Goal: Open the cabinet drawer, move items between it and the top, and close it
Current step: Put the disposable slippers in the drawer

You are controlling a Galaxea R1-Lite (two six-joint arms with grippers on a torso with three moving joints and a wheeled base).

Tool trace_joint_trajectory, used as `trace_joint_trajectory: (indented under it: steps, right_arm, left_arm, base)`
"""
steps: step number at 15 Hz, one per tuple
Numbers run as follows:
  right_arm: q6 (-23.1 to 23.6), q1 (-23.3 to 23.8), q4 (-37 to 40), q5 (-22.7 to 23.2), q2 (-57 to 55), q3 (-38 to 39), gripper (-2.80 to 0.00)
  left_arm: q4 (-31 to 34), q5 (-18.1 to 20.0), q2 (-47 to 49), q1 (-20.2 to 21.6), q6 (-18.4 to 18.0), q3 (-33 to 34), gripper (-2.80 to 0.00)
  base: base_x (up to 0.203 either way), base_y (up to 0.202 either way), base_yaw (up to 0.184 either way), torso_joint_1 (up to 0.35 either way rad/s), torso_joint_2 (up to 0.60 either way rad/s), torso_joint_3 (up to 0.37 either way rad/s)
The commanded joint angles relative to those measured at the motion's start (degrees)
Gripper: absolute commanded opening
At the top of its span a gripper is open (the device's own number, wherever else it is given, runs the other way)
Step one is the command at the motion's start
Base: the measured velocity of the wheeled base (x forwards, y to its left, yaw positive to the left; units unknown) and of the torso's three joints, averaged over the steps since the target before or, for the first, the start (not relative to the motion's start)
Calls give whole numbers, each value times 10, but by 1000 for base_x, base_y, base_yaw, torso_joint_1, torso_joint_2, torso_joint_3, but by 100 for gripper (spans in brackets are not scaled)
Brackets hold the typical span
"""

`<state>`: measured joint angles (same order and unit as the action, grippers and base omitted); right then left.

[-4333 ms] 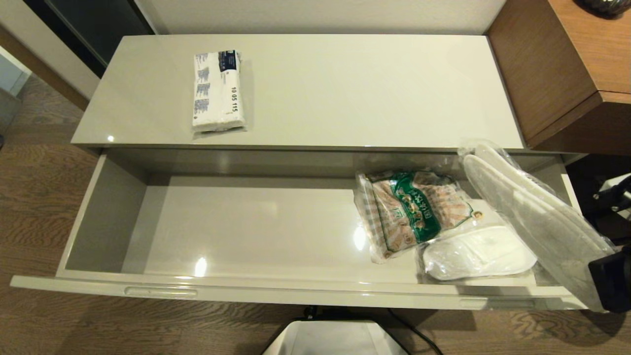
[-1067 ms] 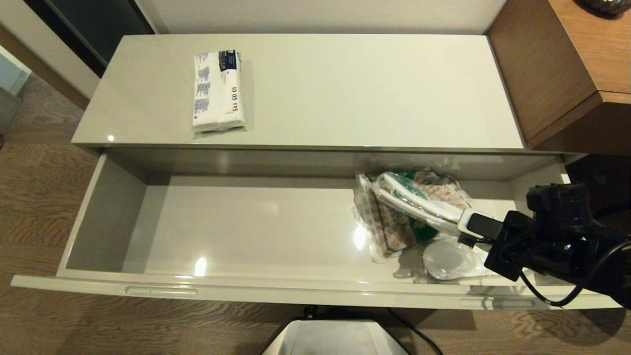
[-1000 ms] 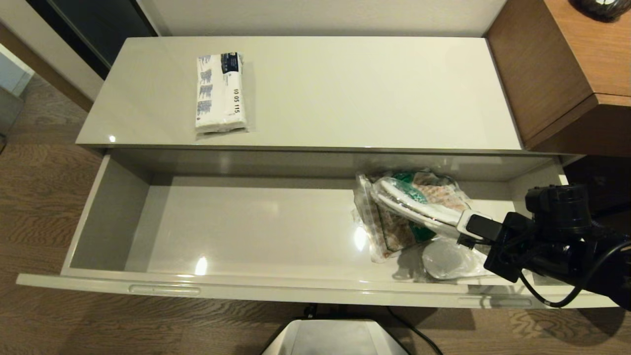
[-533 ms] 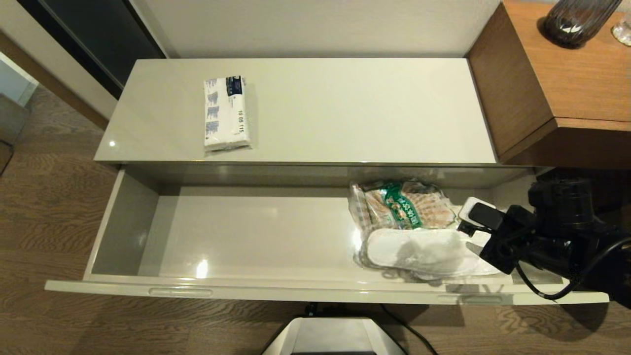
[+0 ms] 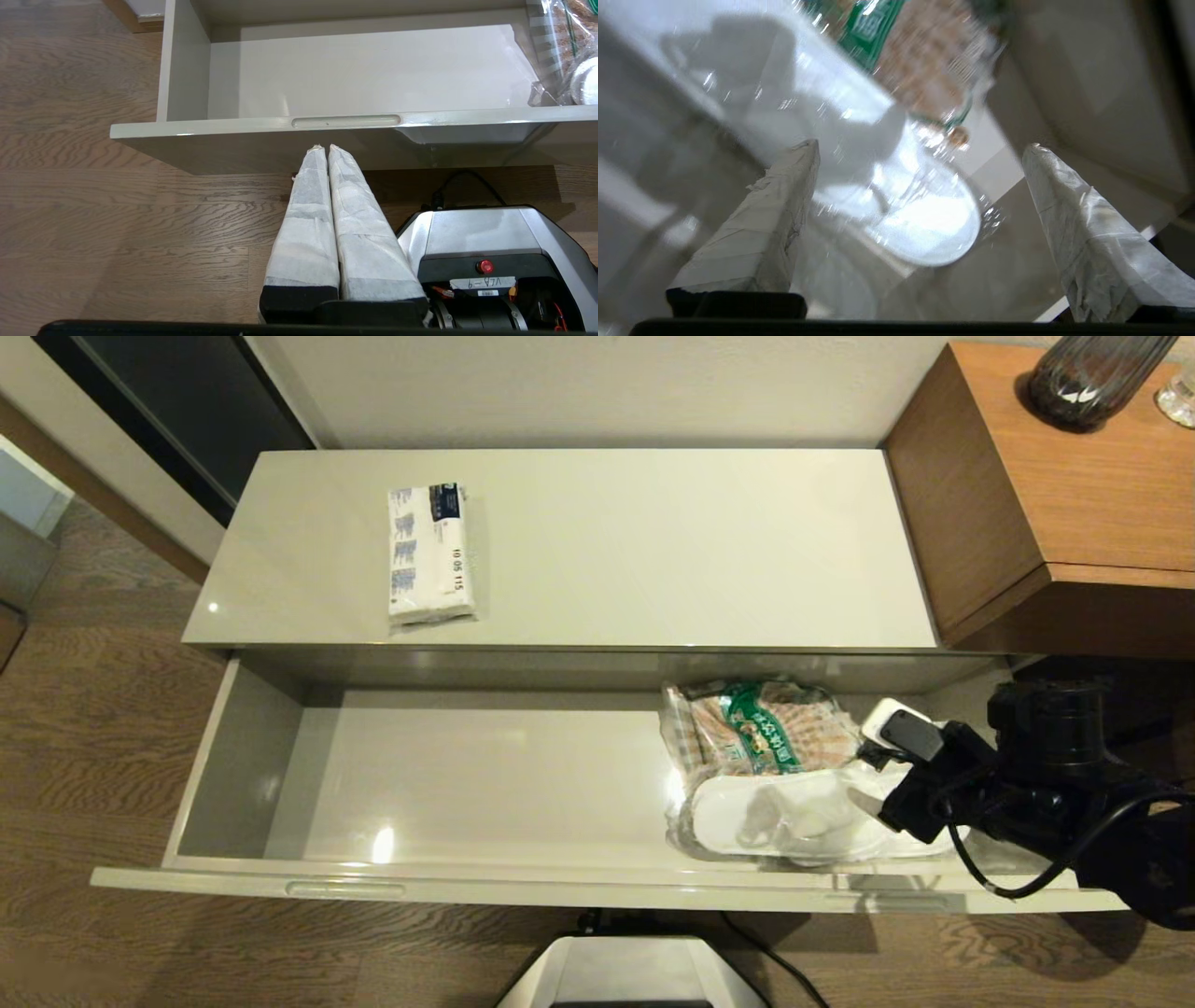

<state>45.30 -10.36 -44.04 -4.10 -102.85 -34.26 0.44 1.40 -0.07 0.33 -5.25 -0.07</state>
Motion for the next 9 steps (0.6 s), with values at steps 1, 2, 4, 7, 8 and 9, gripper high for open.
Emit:
trace_joint_trajectory:
  steps: [1,2,4,7,8,9]
  right_arm:
    - [-46,15,-16,0,32,-7,0]
    - [-92,22,-16,-2,57,-13,0]
    - [-167,38,0,-12,115,-32,0]
    - [-258,49,127,-41,214,-123,0]
    - [-292,51,197,-55,247,-165,0]
    - [-329,51,267,-65,272,-208,0]
  left_arm:
    - [0,0,1,0,0,0,-280]
    - [0,0,1,0,0,0,-280]
    - [0,0,1,0,0,0,-280]
    - [0,0,1,0,0,0,-280]
    - [0,0,1,0,0,0,-280]
    - [0,0,1,0,0,0,-280]
  base:
    - [0,0,0,0,0,0]
    - [0,0,0,0,0,0]
    - [0,0,0,0,0,0]
    - [0,0,0,0,0,0]
    - [0,0,0,0,0,0]
    - [0,0,0,0,0,0]
